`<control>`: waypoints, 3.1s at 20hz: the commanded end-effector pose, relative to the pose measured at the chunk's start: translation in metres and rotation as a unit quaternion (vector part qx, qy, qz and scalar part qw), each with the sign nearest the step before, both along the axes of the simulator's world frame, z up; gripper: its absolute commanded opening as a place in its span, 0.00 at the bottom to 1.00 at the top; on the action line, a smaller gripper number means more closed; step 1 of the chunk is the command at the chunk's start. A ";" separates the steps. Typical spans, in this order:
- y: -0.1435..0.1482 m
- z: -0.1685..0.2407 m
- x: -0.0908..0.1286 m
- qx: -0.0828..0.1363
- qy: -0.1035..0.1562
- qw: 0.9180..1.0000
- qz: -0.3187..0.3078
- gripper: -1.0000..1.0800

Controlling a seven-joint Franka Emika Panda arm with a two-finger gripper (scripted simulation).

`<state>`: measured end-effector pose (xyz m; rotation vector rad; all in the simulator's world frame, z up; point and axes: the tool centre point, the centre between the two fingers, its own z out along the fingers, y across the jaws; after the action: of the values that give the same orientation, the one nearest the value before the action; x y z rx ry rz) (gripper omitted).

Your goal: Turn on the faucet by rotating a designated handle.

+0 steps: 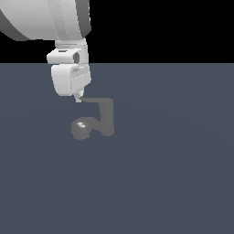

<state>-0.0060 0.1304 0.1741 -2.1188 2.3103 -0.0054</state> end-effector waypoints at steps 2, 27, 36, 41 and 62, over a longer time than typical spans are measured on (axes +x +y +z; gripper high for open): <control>-0.011 -0.001 -0.009 -0.001 0.003 1.000 -0.005 0.00; -0.061 0.000 -0.054 0.000 0.002 1.000 -0.002 0.00; -0.102 -0.001 -0.067 -0.001 0.003 1.000 -0.003 0.00; -0.092 0.000 -0.059 0.002 0.002 1.000 0.012 0.00; -0.162 -0.001 -0.031 -0.001 0.003 1.000 -0.002 0.00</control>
<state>-0.0379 -0.0083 0.1745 -2.1552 2.2780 0.0028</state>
